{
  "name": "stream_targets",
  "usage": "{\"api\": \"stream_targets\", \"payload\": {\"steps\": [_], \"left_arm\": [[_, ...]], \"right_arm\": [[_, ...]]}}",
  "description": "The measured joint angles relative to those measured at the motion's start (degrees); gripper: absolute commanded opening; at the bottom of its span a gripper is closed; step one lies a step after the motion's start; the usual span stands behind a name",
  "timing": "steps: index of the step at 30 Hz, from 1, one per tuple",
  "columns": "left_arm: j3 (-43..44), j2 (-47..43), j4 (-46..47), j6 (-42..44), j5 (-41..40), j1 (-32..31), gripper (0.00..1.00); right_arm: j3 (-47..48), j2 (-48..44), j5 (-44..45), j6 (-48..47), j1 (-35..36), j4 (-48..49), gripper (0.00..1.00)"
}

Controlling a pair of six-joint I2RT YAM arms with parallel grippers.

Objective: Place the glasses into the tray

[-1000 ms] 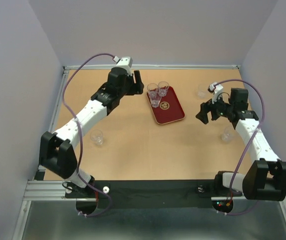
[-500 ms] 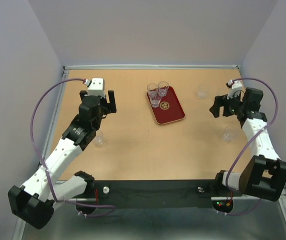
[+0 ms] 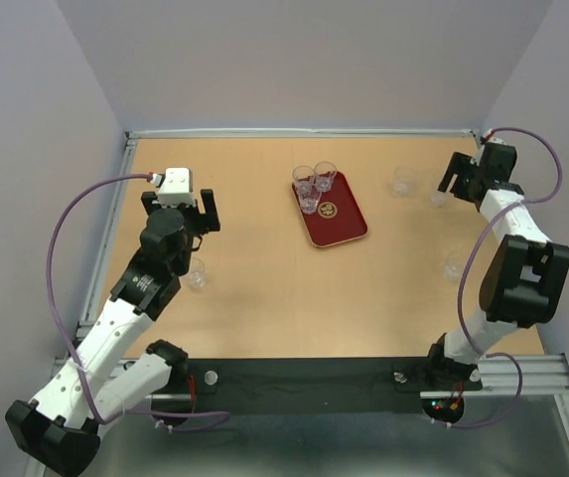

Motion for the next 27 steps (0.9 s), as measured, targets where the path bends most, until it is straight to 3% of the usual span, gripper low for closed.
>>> {"api": "stream_targets", "payload": {"steps": [1,5,9,23,27], "left_arm": [[-0.11,-0.42,0.13,0.09,-0.15,0.00,0.89],[-0.22,-1.33,0.74,0.24,-0.42,0.00,0.89],[-0.22,-1.38,0.96,0.37,-0.39,0.00,0.89],[-1.01,-1.40,1.36,0.44,-0.39,0.00,0.89],[-1.01,-1.40,1.36,0.42,-0.39,0.00,0.89]], "right_arm": [[1.25,1.49,0.57,0.94,0.00,-0.02,0.69],[5.53,7.28,2.32,3.69,0.00,0.79,0.66],[7.67,11.34,3.56,4.83,-0.07,0.79,0.55],[12.76,18.78,6.01,5.20,-0.81,1.09,0.36],[12.79,19.78,6.16,5.16,-0.87,1.07,0.19]]}}
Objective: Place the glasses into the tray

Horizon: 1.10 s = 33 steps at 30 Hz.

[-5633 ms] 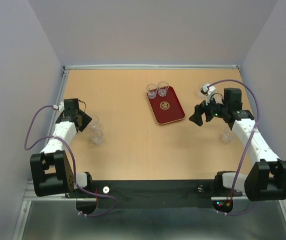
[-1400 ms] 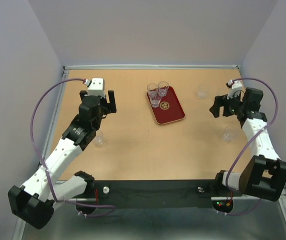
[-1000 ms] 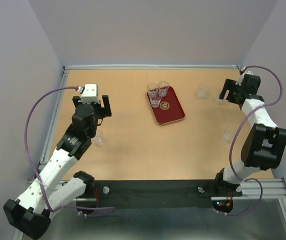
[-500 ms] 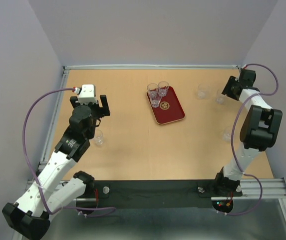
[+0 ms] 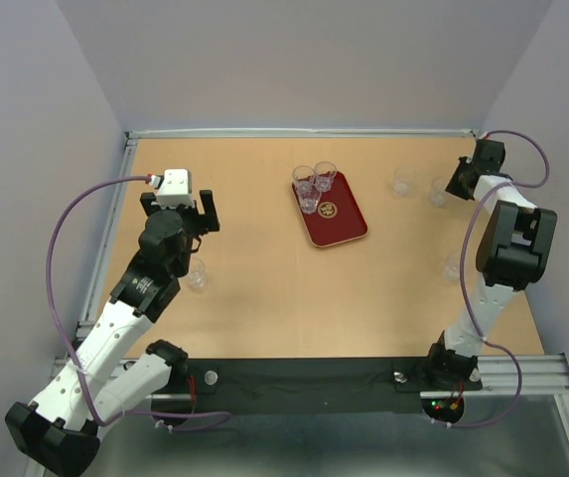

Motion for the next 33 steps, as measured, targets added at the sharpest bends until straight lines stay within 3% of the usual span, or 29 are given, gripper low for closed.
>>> {"api": "stream_targets", "payload": {"steps": [1,4,12,21,26,33], "left_arm": [[0.00,0.00,0.00,0.02,0.00,0.00,0.89],[0.00,0.00,0.00,0.04,0.00,0.00,0.89],[0.00,0.00,0.00,0.20,0.00,0.00,0.89],[0.00,-0.09,0.00,0.20,0.02,0.00,0.89],[0.00,-0.11,0.02,0.20,0.02,0.00,0.89],[0.00,-0.11,0.04,0.22,0.02,0.00,0.89]], "right_arm": [[0.02,0.24,-0.04,-0.02,-0.07,0.02,0.10],[0.11,0.39,-0.04,-0.26,-0.26,-0.09,0.01],[0.17,-0.63,-3.78,-3.02,-0.31,-0.44,0.00],[-1.33,-8.87,-28.26,-13.16,0.50,-0.09,0.00],[-1.33,-8.52,-35.34,-17.92,5.99,-1.27,0.00],[0.04,-4.66,-38.34,-21.66,14.27,-4.17,0.00]]}}
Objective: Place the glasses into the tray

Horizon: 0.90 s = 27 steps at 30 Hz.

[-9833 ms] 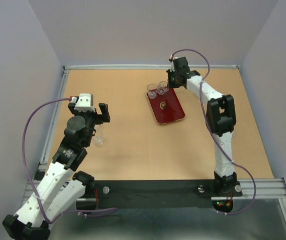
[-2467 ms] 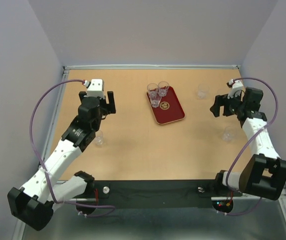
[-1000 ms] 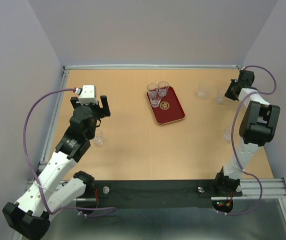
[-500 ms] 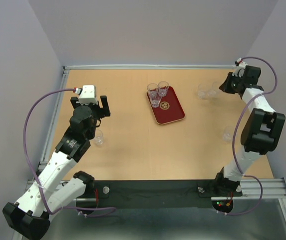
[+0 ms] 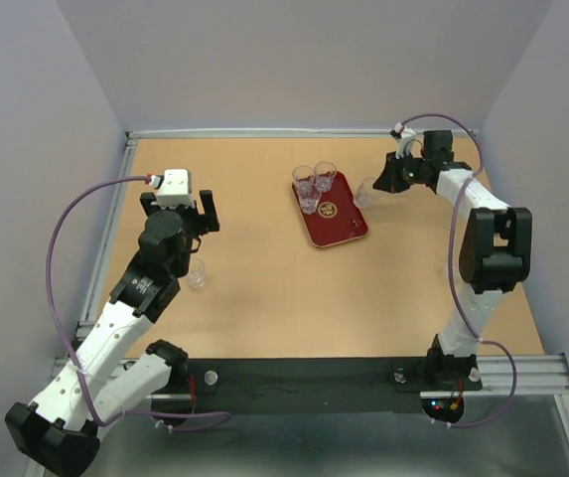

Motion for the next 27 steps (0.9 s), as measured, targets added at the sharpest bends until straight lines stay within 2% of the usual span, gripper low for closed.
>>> {"api": "stream_targets", "payload": {"steps": [12,21,25,27], "left_arm": [[-0.04,0.00,0.39,0.17,0.07,0.00,0.89],[-0.04,0.02,0.83,0.20,0.17,0.00,0.89],[-0.04,0.02,0.85,0.20,0.20,0.00,0.89],[-0.04,0.07,0.85,0.20,0.20,0.00,0.89]], "right_arm": [[10.93,9.05,6.05,-1.73,9.73,-3.69,0.01],[17.94,15.32,12.66,-2.01,14.51,-5.25,0.02],[18.75,16.28,15.63,-2.51,15.61,-5.68,0.08],[18.75,16.35,16.39,-2.64,15.93,-6.01,0.21]]}}
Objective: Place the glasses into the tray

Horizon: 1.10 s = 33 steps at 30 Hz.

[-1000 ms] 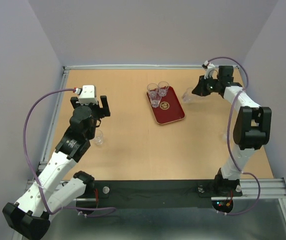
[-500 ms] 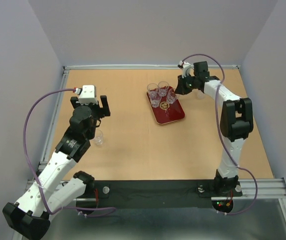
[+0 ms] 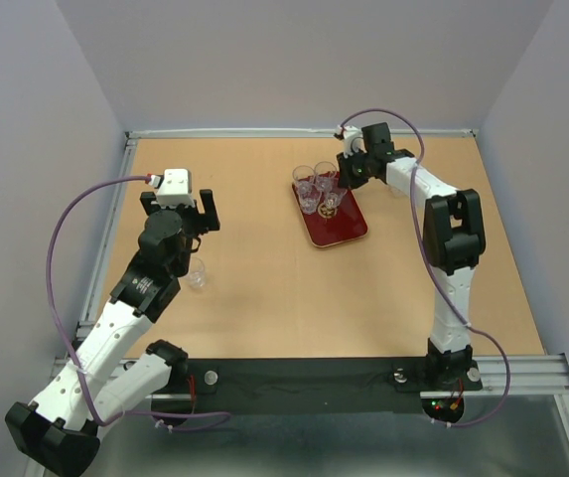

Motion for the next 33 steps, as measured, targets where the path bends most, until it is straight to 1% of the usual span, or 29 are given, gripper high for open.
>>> {"api": "stream_targets", "payload": {"steps": [1,2,3,5,6,8,13,16,17,20,25,27,29,33], "left_arm": [[0.00,0.00,0.02,0.00,0.00,0.00,0.89],[0.00,0.02,0.00,0.00,0.00,0.00,0.89],[0.00,0.00,0.02,0.00,0.00,0.00,0.89],[0.00,0.00,0.15,0.00,0.02,0.00,0.89],[0.00,0.00,0.17,0.00,0.02,0.00,0.89],[-0.02,0.00,0.33,0.02,0.20,0.00,0.89],[-0.85,0.00,0.76,0.04,0.79,0.00,0.89],[-1.07,-0.02,0.79,0.07,1.44,0.00,0.90],[-1.09,-0.09,0.83,0.04,1.64,0.00,0.90],[-1.09,-0.17,0.83,-0.04,2.62,0.00,0.91],[-1.11,-0.11,0.66,-2.16,3.91,0.00,0.92],[-1.11,-0.11,0.04,-3.78,5.14,0.00,0.93],[-1.11,-0.22,-1.38,-6.51,6.64,0.00,0.94],[-1.11,-1.33,-4.26,-12.72,9.38,0.00,0.94]], "right_arm": [[0.00,0.02,0.39,-0.09,0.13,-0.15,0.24],[0.00,0.02,0.72,-0.13,0.35,-0.24,0.32],[0.04,0.02,1.05,-0.20,0.46,-0.28,0.36],[0.07,0.02,1.77,-0.39,0.72,-0.33,0.48],[0.07,0.02,2.03,-0.37,0.79,-0.46,0.49],[0.07,0.02,2.62,-0.50,0.79,-0.50,0.54],[0.07,-0.63,4.44,-0.55,0.79,-0.87,0.60],[-1.77,-4.22,5.03,-1.81,0.79,-0.94,0.66],[-2.93,-5.92,5.01,-2.23,0.79,-0.98,0.70],[-7.58,-14.23,4.72,-4.63,0.79,-1.07,0.73],[-18.84,-29.49,2.12,-9.05,0.76,-0.50,0.76],[-23.37,-34.75,0.94,-10.25,0.55,-0.07,0.78],[-28.39,-40.00,-0.37,-11.04,-0.04,-0.28,0.78],[-36.85,-49.09,-2.23,-11.21,-3.28,-0.13,0.78]]}}
